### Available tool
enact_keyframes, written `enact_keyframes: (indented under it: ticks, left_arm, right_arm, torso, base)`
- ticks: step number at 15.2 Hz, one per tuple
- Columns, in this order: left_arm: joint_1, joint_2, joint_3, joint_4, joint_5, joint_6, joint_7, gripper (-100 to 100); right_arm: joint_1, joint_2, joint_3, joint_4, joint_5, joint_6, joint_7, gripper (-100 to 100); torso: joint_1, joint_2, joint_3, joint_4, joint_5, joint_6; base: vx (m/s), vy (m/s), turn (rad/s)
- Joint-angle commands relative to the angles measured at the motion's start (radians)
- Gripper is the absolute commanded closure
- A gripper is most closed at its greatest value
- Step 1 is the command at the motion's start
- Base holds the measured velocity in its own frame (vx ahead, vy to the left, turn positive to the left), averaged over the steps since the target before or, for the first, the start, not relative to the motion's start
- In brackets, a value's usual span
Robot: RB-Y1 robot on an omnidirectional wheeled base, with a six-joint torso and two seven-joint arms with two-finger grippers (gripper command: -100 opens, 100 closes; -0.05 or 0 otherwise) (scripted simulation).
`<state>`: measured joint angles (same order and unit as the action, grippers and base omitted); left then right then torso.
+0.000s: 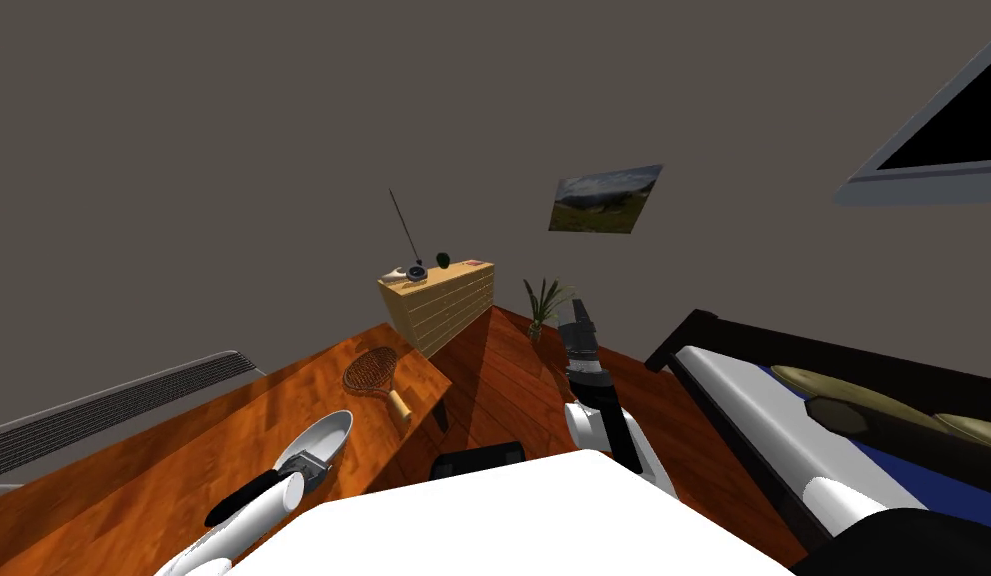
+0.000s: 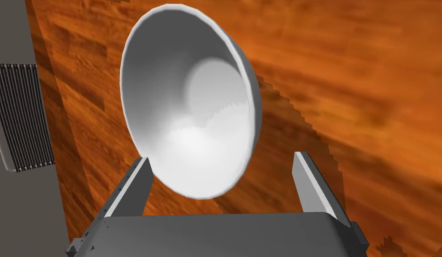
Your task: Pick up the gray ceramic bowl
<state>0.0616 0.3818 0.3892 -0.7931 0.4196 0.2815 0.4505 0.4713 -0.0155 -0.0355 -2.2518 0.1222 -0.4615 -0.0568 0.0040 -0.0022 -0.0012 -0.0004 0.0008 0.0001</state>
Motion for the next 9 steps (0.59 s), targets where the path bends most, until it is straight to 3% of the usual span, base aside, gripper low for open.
enact_keyframes:
  ticks: [1,3,9]
  left_arm:
    - [-0.005,0.001,0.008,0.016,0.012,0.028,0.011,-100]
    - [-0.028,-0.002,0.03,0.064,0.028,0.071,0.031,-100]
    - [-0.06,-0.001,0.06,0.126,0.05,0.132,0.059,-100]
  right_arm:
    - [0.0,0.0,0.0,0.0,0.0,0.0,0.0,0]
    - [0.0,0.0,0.0,0.0,0.0,0.0,0.0,0]
    - [0.0,0.0,0.0,0.0,0.0,0.0,0.0,0]
  torso:
    - [0.0,0.0,0.0,0.0,0.0,0.0]
    - [0.0,0.0,0.0,0.0,0.0,0.0]
    - [0.001,-0.001,0.0,0.0,0.0,0.0]
  base:
    - [0.017,0.04,-0.1]
    - [0.022,0.051,-0.144]
    - [0.019,0.054,-0.11]
